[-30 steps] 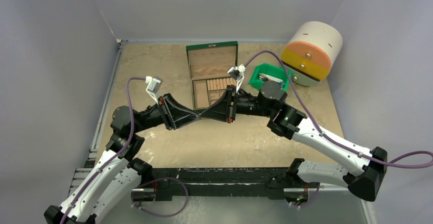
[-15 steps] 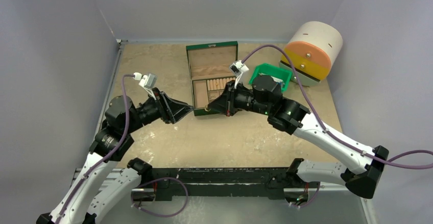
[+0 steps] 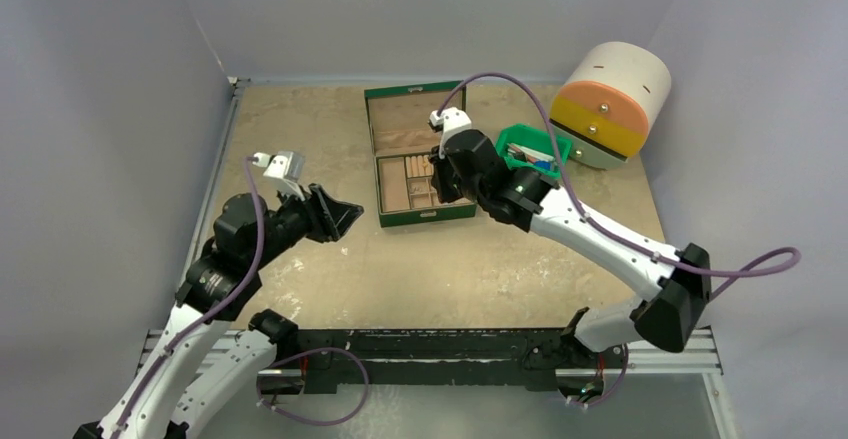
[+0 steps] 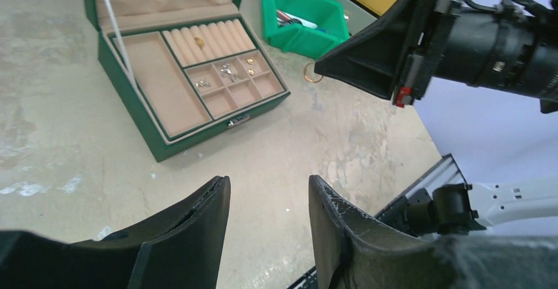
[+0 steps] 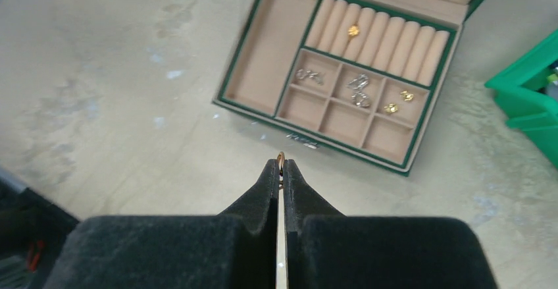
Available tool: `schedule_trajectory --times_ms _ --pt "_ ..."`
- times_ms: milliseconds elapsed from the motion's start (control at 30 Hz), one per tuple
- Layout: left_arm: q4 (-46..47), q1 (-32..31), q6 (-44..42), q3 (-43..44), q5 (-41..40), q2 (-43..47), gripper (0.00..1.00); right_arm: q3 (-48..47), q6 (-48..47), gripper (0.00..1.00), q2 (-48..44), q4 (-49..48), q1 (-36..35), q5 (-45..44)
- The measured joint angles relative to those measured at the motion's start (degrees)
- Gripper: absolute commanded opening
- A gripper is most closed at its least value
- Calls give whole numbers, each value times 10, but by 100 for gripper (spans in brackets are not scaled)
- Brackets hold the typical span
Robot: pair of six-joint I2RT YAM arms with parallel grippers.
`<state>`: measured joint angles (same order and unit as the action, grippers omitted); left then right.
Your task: Organize the mixed jewelry
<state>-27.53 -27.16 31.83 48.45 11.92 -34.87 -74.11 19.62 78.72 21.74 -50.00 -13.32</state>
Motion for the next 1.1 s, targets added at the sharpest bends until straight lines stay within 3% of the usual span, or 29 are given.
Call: schedule_trajectory --times_ms 167,467,1100 --pt "18 0 -3 -41 -47 45 47 -15 -36 0 62 -11 34 -20" --pt "22 0 -29 -79 -111 49 48 -50 -71 0 183 -55 97 -21" --pt "22 0 -45 -79 -139 50 48 -116 -55 0 335 -120 151 11"
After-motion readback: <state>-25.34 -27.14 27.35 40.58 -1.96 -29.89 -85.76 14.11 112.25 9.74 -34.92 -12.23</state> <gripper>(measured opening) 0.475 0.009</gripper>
